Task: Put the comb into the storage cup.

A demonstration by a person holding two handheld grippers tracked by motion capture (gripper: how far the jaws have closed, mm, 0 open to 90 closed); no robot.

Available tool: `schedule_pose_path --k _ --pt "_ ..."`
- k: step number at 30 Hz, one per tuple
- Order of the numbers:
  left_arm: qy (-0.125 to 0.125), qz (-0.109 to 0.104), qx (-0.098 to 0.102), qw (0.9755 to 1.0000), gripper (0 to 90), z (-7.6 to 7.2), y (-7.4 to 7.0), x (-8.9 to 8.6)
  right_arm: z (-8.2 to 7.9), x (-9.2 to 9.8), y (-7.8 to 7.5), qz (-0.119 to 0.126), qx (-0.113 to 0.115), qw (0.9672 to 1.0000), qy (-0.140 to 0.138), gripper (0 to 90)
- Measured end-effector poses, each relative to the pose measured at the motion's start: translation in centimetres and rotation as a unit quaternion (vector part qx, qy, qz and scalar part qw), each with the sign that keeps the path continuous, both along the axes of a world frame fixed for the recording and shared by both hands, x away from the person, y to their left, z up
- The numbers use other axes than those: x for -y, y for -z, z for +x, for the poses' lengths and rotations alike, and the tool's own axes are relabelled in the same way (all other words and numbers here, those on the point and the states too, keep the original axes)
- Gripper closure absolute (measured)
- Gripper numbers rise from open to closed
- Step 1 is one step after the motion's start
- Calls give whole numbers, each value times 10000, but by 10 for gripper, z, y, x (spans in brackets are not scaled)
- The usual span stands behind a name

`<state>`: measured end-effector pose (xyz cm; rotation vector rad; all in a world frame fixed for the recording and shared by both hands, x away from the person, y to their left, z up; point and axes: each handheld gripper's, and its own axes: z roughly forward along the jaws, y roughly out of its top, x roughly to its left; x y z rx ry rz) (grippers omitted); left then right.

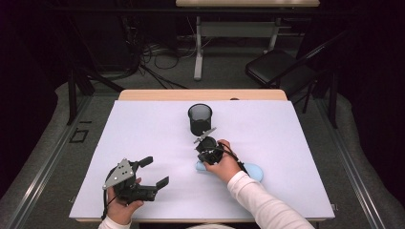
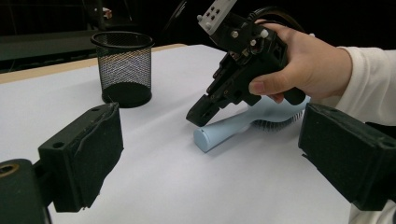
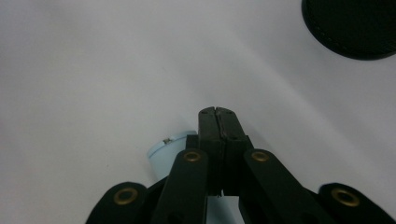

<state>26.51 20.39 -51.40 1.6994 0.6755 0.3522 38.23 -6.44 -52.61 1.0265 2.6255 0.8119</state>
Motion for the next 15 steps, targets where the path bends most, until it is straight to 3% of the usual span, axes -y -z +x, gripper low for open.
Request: schedule_pose_path --k 8,15 --pt "-11 4 -22 10000 67 1 1 0 5 -9 7 -132 -152 9998 3 900" --pt "-18 -12 -31 10000 67 1 0 -1 -2 -16 9 -174 -262 9993 -202 900"
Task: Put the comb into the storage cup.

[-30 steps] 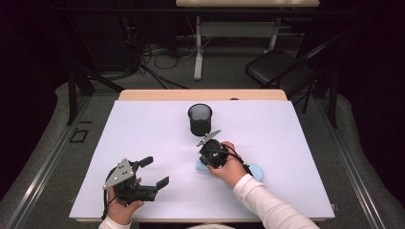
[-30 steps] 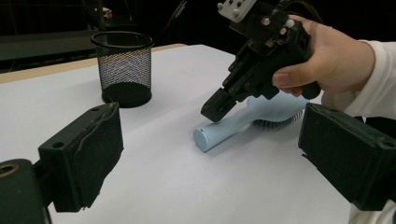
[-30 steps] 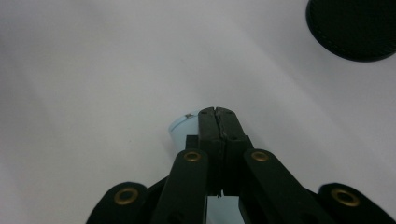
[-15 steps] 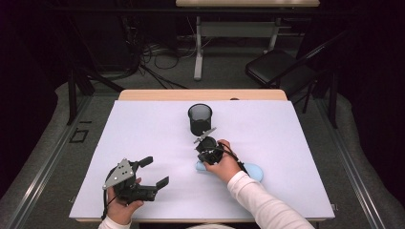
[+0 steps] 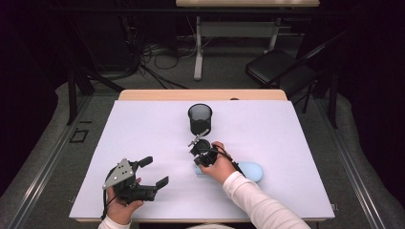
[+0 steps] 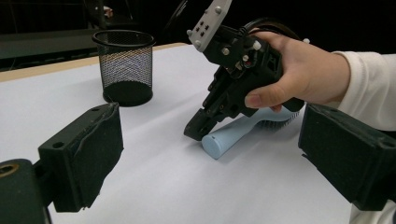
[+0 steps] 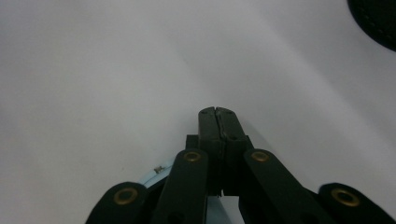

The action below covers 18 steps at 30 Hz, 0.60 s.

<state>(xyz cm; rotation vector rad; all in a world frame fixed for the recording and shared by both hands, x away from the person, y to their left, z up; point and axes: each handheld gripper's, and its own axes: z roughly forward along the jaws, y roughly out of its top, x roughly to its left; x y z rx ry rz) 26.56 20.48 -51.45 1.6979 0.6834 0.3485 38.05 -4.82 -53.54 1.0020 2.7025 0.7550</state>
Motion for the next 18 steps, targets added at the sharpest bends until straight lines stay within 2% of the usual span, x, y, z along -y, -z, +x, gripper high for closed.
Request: schedule_pose_path --k 9,18 --pt "16 22 9 10000 67 0 0 1 -17 1 1 84 -86 9998 -138 900" --pt "9 24 -1 10000 67 0 0 1 -44 3 3 85 -33 9991 -422 900"
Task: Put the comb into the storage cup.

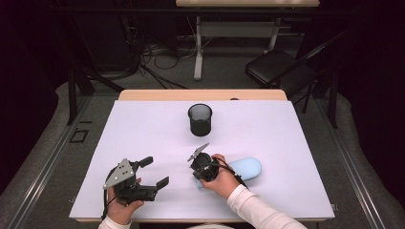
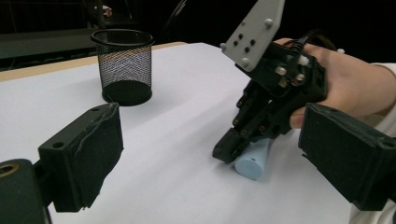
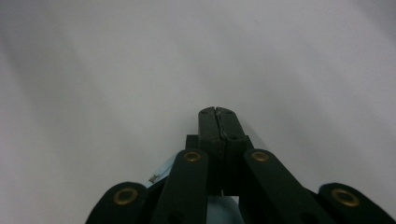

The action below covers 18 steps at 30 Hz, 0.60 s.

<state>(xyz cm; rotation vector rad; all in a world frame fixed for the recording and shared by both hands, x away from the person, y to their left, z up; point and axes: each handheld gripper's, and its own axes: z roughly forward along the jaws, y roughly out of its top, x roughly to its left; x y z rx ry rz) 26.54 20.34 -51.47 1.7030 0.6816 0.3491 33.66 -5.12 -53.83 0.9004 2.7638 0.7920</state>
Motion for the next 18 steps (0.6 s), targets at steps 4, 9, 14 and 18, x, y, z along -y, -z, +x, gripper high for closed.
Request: schedule_pose_path --k 4,9,14,18 --pt "17 21 5 10000 67 0 0 0 -12 2 0 21 10 9999 -119 900" --pt "8 16 3 10000 67 0 0 0 -28 7 1 18 13 9997 -243 900" --pt "6 28 6 10000 67 0 0 0 -37 12 1 50 9 9996 -287 900" --pt "4 16 13 10000 67 0 0 0 -44 17 1 43 43 9995 -294 900"
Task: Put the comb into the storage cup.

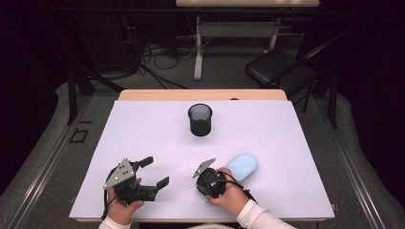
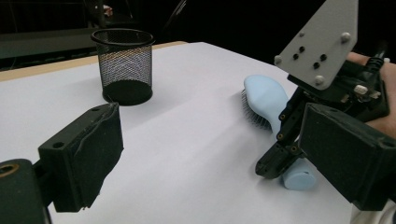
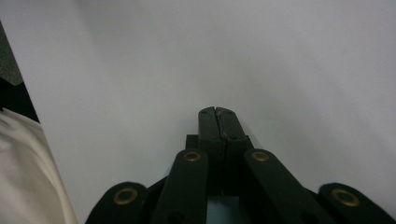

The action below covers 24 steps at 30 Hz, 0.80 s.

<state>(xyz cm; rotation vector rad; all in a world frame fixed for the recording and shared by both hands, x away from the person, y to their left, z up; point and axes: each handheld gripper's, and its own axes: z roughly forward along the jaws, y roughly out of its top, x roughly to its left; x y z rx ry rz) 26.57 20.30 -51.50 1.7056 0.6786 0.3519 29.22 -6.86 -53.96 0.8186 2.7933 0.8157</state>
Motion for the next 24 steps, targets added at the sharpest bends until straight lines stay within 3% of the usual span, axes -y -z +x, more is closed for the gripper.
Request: schedule_pose_path --k 18,24 --pt "-31 21 -33 10000 67 0 0 0 -31 28 1 -114 259 9996 -58 900" --pt "-51 29 -36 10000 67 0 1 0 -38 43 1 -72 246 9996 94 900"
